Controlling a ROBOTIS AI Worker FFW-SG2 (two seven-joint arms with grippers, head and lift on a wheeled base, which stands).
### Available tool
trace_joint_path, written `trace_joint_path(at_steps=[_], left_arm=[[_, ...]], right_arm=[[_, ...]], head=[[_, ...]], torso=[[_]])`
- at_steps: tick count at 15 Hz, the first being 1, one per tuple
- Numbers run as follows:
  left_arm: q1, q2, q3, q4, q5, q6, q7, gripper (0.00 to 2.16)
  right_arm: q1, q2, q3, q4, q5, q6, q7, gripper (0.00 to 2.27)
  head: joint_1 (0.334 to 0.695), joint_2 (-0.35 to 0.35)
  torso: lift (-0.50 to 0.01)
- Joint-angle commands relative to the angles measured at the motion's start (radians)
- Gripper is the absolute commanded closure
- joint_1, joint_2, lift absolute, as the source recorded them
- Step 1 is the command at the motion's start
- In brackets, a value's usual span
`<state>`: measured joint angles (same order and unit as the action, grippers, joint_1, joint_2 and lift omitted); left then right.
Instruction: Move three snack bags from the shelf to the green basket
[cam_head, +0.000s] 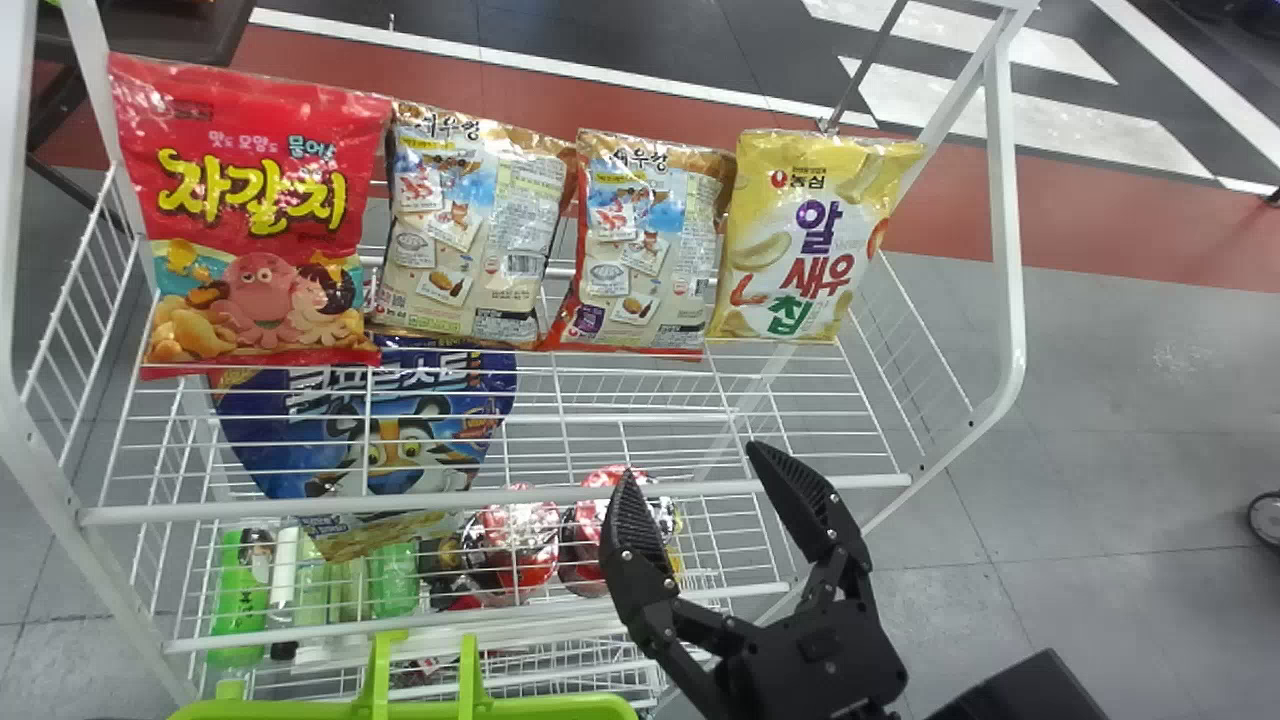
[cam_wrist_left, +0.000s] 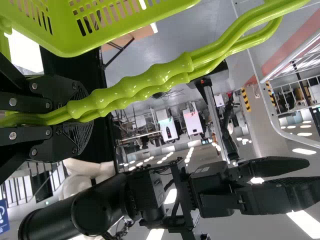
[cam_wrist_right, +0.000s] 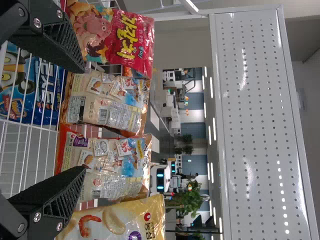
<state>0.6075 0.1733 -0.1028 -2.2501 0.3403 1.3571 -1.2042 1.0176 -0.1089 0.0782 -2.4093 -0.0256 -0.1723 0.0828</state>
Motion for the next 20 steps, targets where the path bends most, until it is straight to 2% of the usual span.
trace_joint_path(at_steps=[1,13,17,20], left_arm=[[0.002,-0.001,-0.005,0.001,0.002,-0.002,0.002,1.87],[0.003,-0.003,-0.003,0.0,0.002,-0.005,0.003,1.87],[0.006,-0.003,-0.015,-0.008,0.0,-0.011,0.011,1.87],[0.003,-0.001,-0.032,-0.009,-0.006,-0.011,0.021,1.87]], right_arm=[[-0.002,0.0,0.0,0.004,0.0,0.0,0.0,0.14],[-0.01,-0.002,0.002,0.007,0.001,-0.003,0.002,0.14],[-0.151,0.001,0.055,0.065,-0.004,0.116,0.003,0.14],[-0.343,0.018,0.152,0.147,0.01,0.242,0.002,0.14]], head=[[0.695,-0.35],[0.695,-0.35],[0.695,-0.35],[0.695,-0.35]], torso=[[-0.047],[-0.047],[-0.047],[-0.047]])
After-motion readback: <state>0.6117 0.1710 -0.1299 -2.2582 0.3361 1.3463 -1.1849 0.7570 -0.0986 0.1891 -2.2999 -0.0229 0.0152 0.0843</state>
